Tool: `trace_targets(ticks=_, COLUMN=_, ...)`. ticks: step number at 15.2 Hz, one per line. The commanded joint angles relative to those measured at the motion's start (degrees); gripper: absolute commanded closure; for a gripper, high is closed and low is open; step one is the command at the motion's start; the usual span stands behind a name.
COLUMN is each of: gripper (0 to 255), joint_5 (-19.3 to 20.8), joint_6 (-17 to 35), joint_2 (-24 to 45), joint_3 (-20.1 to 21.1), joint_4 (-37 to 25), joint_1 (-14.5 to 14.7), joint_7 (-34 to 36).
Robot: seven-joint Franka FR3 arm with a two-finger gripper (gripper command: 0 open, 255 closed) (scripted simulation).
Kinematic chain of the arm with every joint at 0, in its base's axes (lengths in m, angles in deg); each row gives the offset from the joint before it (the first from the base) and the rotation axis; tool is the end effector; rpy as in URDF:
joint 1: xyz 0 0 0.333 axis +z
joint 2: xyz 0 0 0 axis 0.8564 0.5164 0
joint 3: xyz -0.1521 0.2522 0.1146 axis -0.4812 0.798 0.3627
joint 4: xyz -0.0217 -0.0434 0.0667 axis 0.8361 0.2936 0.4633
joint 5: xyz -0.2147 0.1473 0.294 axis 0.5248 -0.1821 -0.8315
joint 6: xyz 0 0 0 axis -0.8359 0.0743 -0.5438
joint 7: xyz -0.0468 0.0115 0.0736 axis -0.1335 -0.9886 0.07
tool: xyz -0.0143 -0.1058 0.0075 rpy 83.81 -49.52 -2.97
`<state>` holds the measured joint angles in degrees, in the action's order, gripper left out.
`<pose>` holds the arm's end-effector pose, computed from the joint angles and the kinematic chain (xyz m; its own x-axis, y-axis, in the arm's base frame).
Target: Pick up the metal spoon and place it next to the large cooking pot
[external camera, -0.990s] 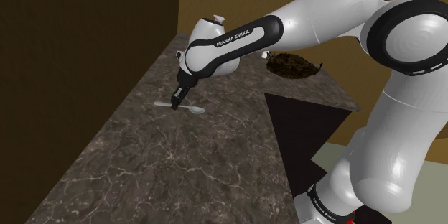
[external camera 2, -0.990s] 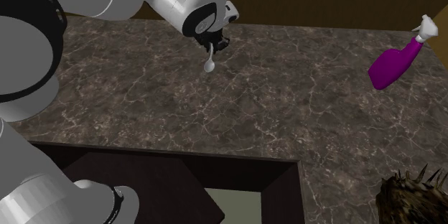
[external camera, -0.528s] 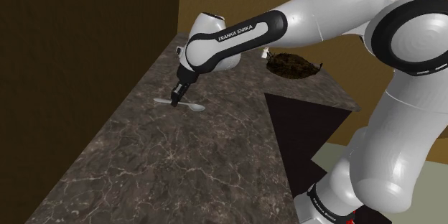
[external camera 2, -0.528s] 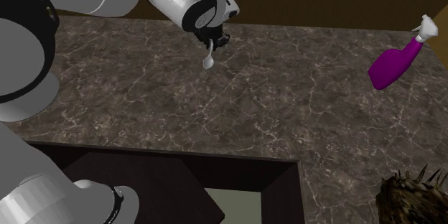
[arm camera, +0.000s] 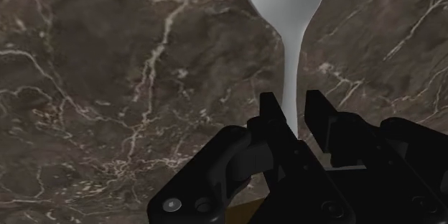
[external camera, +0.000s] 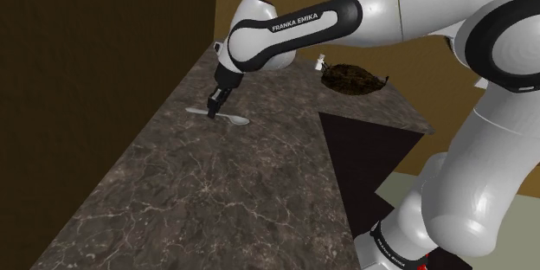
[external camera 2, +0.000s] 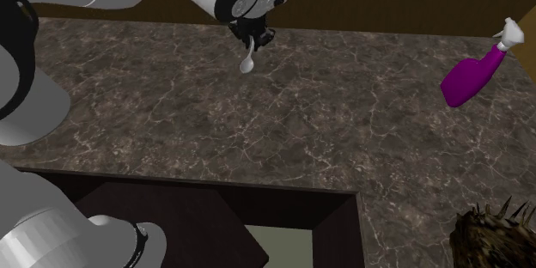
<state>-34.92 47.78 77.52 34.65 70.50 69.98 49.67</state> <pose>0.5738 0.1654 0.3910 0.8431 0.4895 0.2226 0.5220 -0.8443 -0.1208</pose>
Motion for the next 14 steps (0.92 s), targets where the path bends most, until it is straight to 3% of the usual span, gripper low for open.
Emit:
trace_targets(ticks=1, gripper=255, joint_5=0.2, joint_6=-1.4, joint_2=-0.7, joint_3=-0.1, joint_4=-0.8, joint_1=0.0, joint_7=0.3)
trace_targets(ticks=14, gripper=255, joint_5=1.4, joint_6=-10.6, joint_2=-4.2, joint_3=-0.3, joint_4=-6.6, joint_1=-0.2, joint_7=2.3)
